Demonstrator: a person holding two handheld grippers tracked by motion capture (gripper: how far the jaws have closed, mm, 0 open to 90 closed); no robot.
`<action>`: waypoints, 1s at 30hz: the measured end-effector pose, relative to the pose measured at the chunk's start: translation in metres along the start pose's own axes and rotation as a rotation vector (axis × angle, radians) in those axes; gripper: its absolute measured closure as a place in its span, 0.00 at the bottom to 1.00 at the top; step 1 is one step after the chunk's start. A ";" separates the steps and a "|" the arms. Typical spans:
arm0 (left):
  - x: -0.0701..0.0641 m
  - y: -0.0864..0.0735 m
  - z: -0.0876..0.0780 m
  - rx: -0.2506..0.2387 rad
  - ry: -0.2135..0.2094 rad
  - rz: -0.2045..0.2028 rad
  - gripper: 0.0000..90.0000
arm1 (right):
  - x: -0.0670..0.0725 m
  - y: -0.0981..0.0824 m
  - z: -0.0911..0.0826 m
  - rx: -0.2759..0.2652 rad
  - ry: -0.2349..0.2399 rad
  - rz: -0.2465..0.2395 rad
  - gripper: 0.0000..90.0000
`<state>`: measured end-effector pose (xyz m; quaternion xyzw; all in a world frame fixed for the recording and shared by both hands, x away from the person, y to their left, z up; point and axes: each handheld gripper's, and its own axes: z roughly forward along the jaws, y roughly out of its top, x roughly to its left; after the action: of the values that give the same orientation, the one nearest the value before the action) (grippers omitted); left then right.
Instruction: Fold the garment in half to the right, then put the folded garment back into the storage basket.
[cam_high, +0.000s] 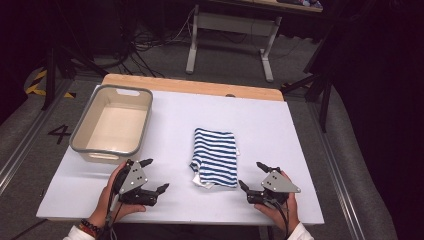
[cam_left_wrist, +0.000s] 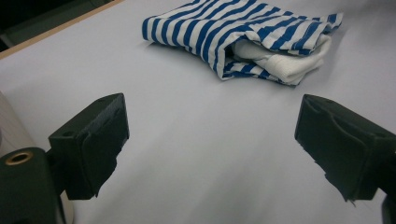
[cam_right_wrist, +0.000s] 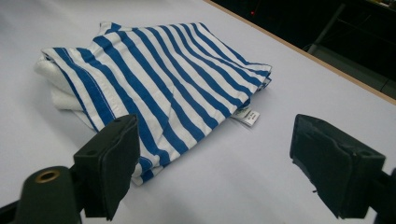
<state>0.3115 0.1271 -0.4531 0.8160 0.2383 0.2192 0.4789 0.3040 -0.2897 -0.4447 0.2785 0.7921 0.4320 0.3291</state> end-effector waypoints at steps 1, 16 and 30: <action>-0.001 0.000 0.000 0.003 0.004 -0.002 0.13 | 0.000 0.000 0.000 0.000 -0.001 0.000 0.18; -0.007 0.006 0.005 0.015 -0.010 -0.024 0.13 | 0.000 0.002 0.001 -0.003 -0.020 -0.013 0.19; -0.012 0.042 0.035 0.004 -0.102 -0.120 0.12 | 0.002 -0.001 -0.001 0.013 -0.042 -0.032 0.19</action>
<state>0.3302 0.0782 -0.4335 0.8113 0.2623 0.1477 0.5012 0.3023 -0.2888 -0.4454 0.2770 0.7923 0.4155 0.3504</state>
